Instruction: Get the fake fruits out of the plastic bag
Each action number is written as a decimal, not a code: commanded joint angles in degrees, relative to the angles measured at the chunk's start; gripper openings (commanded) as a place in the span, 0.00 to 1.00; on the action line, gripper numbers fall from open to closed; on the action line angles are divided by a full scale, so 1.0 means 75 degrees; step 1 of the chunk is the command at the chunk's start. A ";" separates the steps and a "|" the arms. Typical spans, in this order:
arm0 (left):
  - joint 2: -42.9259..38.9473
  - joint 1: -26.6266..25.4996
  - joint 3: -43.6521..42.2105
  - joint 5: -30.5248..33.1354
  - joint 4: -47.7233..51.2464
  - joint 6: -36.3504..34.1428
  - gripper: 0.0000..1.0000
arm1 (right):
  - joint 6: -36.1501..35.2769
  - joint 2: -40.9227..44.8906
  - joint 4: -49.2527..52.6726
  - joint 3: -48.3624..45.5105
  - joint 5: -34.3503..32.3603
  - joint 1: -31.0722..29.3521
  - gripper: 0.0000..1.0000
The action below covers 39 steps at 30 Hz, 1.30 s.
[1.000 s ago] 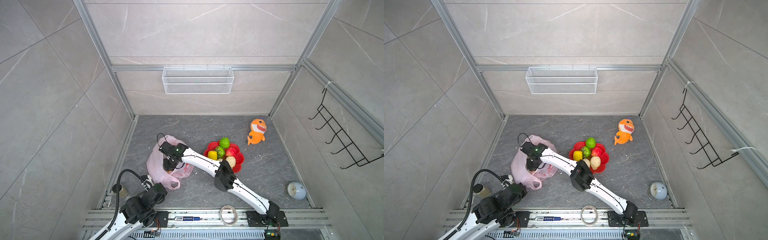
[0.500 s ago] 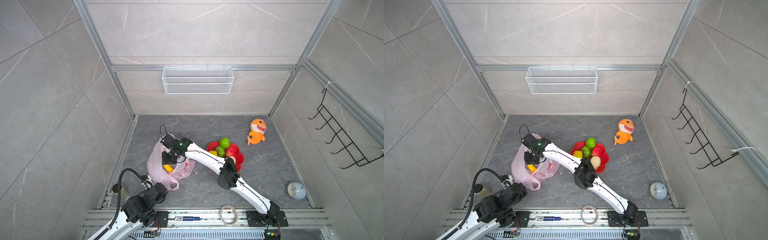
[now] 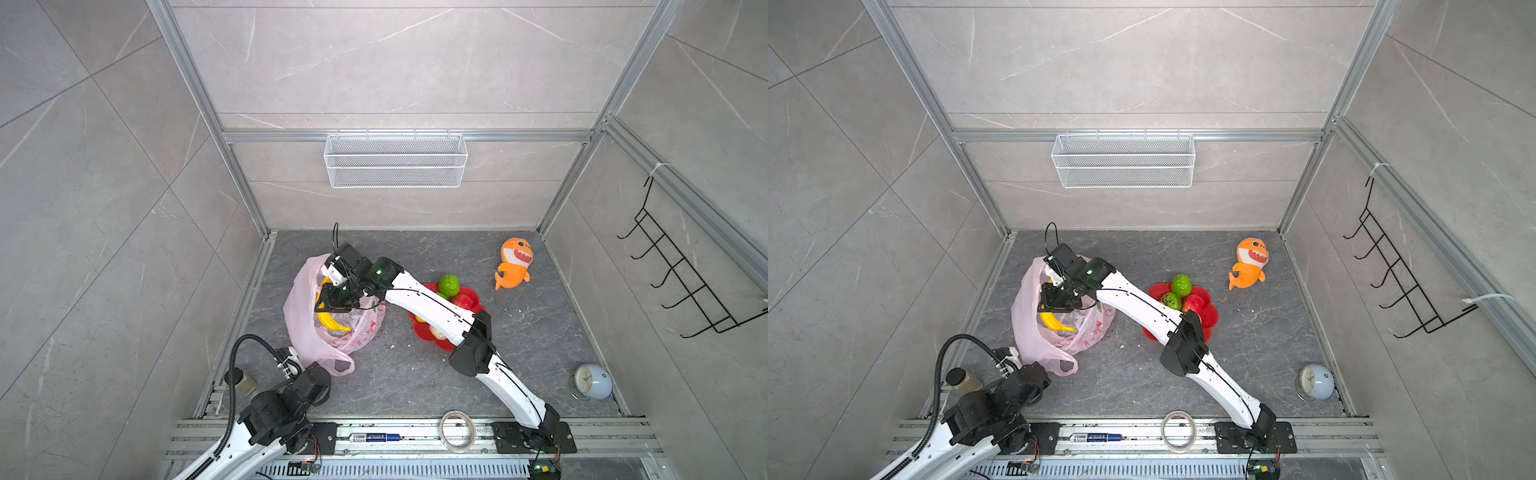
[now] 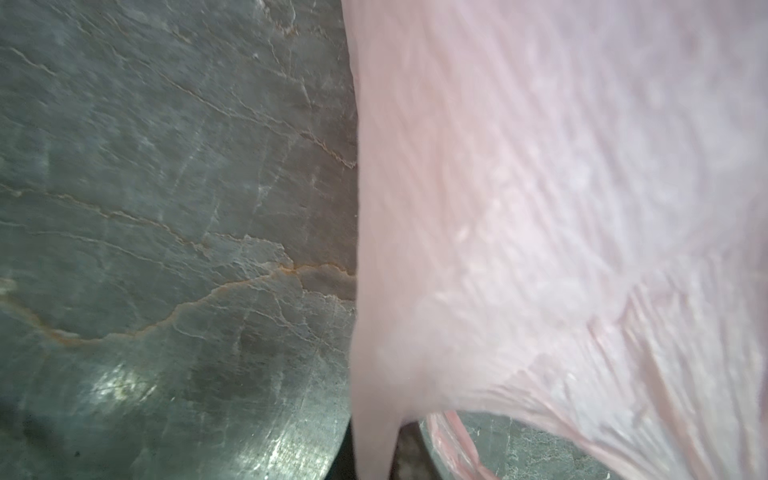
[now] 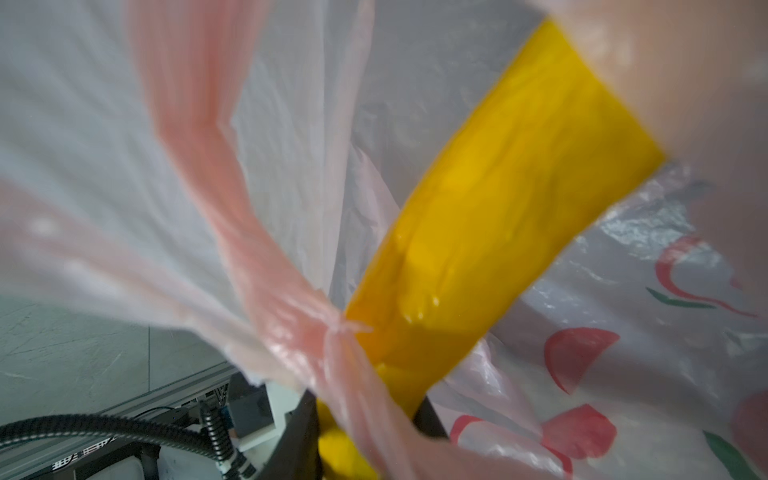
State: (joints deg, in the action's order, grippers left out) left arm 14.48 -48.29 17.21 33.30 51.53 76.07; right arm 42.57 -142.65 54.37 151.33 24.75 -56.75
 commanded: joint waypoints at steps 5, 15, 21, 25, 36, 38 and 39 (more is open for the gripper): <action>-0.0299 -0.0018 0.0722 0.1607 0.0124 -0.0369 0.00 | -0.0351 0.0802 0.0469 -0.1006 0.0399 -0.0063 0.16; 0.0292 -0.0018 0.0658 0.2163 -0.0282 -0.0228 0.00 | -0.0451 0.1687 0.0541 -0.2115 0.0834 -0.0156 0.16; 0.0473 -0.0024 0.0748 0.2429 -0.0710 -0.0438 0.00 | -0.0836 0.2887 0.0684 -0.3691 0.0566 -0.0156 0.16; 0.0822 -0.0018 0.0991 0.2619 -0.0692 -0.0523 0.00 | -0.1018 0.3974 0.0696 -0.4924 0.0168 -0.0157 0.16; 0.1863 -0.0010 0.1486 0.2805 -0.1192 -0.0964 0.00 | -0.1230 0.6290 0.0673 -0.7772 -0.1302 0.0156 0.16; 0.2039 -0.0010 0.1561 0.2764 -0.1281 -0.1042 0.00 | -0.1480 0.6472 0.0673 -0.8016 -0.1578 0.0474 0.16; 0.2140 -0.0013 0.1622 0.2739 -0.1354 -0.1124 0.00 | -0.1656 0.6534 0.0683 -0.8123 -0.1718 0.0674 0.17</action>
State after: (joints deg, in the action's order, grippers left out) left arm 28.97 -48.27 27.05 51.64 43.90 69.89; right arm 33.82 -95.61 58.92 92.64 17.69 -55.00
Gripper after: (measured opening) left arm 0.047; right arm 0.294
